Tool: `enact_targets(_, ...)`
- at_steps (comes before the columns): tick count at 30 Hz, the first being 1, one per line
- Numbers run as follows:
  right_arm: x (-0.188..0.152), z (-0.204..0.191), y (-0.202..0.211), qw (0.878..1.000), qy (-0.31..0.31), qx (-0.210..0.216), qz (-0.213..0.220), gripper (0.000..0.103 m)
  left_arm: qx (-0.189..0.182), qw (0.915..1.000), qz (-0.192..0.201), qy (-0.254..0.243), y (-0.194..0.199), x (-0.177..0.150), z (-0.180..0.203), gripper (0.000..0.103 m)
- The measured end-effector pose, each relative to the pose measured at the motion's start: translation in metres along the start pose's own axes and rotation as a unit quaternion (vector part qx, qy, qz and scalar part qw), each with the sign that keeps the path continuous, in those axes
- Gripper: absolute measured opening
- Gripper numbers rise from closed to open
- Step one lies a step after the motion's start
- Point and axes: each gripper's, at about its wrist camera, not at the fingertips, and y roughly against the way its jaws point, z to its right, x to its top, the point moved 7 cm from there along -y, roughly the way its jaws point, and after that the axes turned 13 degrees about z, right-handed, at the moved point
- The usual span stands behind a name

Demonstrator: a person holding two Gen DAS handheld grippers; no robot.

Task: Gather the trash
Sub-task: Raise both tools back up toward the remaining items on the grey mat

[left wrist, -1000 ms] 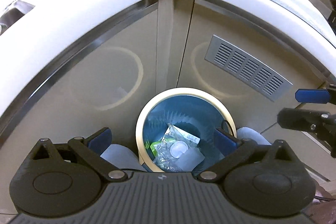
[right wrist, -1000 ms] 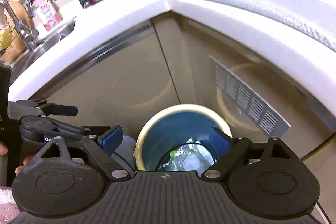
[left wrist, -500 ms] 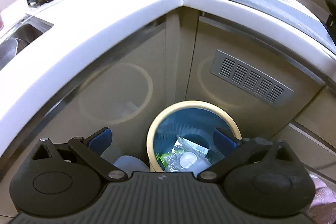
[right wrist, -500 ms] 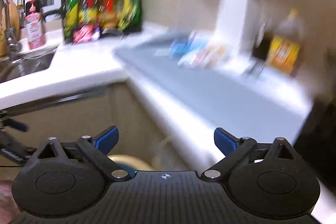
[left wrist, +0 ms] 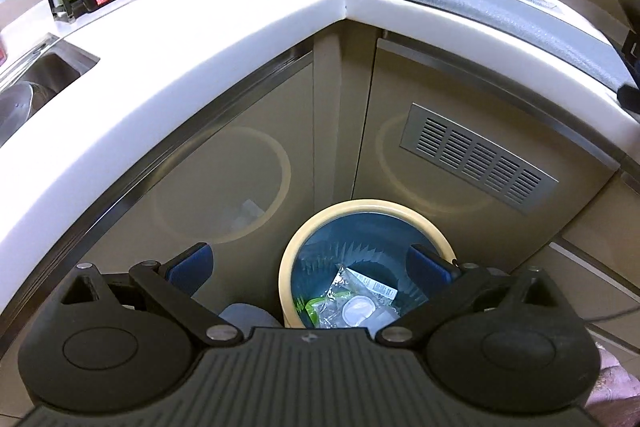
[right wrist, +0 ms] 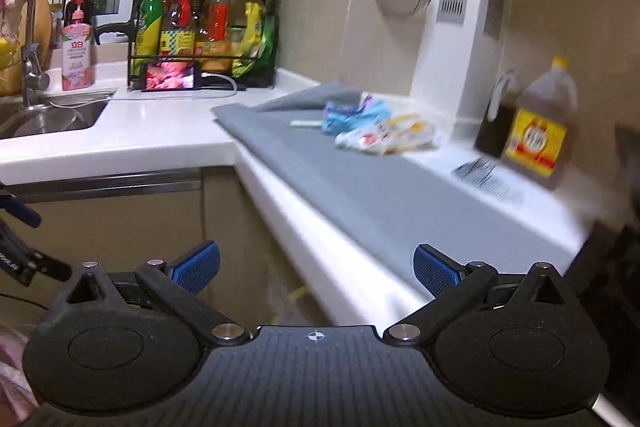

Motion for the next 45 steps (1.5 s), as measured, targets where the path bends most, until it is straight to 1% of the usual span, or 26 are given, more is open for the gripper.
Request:
enact_targets(2, -0.004, -0.004, -0.001, 1.000, -0.007, 0.008, -0.004, 0.103, 0.001, 1.0000, -0.001, 0.001, -0.001, 0.000, 0.000, 0.103)
enact_targets(6, 0.001, 0.001, -0.001, 1.000, -0.011, 0.001, 0.006, 0.103, -0.001, 1.0000, 0.001, -0.001, -0.001, 0.003, 0.002, 0.103)
enact_targets(9, 0.010, 0.014, 0.001, 0.999, -0.047, -0.006, 0.023, 0.103, -0.004, 0.9999, 0.008, -0.005, 0.001, 0.008, 0.004, 0.103)
enact_targets(13, 0.020, 0.031, 0.001, 0.994, -0.104, -0.016, 0.040, 0.103, -0.006, 0.9997, 0.020, -0.009, 0.004, 0.018, 0.006, 0.103)
enact_targets(19, 0.020, 0.043, -0.005, 0.987, -0.152, -0.025, 0.042, 0.103, -0.009, 0.9995, 0.028, -0.009, 0.005, 0.026, 0.008, 0.103)
enact_targets(23, 0.015, 0.038, -0.009, 0.987, -0.153, -0.019, 0.036, 0.103, -0.011, 0.9996, 0.024, -0.010, 0.003, 0.026, 0.010, 0.103)
enact_targets(29, 0.021, 0.036, -0.014, 0.988, -0.152, -0.011, 0.040, 0.103, -0.012, 0.9994, 0.030, -0.011, 0.004, 0.031, 0.008, 0.103)
enact_targets(38, 0.026, 0.039, -0.032, 0.988, -0.151, -0.017, 0.039, 0.103, -0.008, 0.9990, 0.042, -0.012, 0.003, 0.046, 0.006, 0.103)
enact_targets(45, 0.027, 0.039, -0.050, 0.987, -0.155, -0.020, 0.034, 0.103, -0.011, 0.9990, 0.041, -0.015, 0.000, 0.050, 0.009, 0.103)
